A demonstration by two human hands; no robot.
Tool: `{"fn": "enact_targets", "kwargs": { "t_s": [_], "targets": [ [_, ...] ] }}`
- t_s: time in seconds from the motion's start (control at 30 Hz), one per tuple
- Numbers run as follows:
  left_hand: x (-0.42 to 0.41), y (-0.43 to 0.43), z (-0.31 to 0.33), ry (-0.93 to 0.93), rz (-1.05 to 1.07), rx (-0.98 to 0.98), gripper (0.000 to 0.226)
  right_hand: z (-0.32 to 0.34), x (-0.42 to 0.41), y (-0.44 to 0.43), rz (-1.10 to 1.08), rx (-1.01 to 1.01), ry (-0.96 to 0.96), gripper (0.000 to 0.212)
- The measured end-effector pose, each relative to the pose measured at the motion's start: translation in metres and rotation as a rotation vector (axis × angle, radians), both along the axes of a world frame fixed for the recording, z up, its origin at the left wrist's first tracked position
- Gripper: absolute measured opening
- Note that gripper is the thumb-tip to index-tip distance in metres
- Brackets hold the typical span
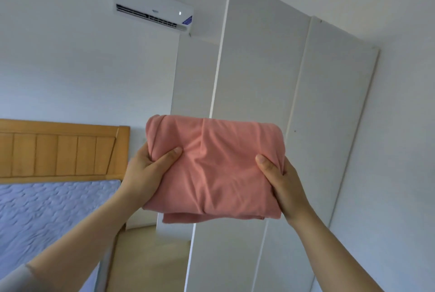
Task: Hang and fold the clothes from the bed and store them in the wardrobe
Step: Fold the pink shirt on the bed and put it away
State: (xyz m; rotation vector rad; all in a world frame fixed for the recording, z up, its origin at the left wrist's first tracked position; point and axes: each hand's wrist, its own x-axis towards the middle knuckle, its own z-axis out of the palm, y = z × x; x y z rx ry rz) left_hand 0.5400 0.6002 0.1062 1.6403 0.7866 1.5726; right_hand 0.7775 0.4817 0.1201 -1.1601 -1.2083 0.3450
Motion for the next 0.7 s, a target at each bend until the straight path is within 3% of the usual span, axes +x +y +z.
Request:
{"fn": "enact_targets", "kwargs": {
  "t_s": [0.7],
  "targets": [
    [-0.068,0.25,0.02,-0.005,0.341,0.009,0.02,0.012,-0.048,0.334,0.328,0.06,0.102,0.041]
  ]
}}
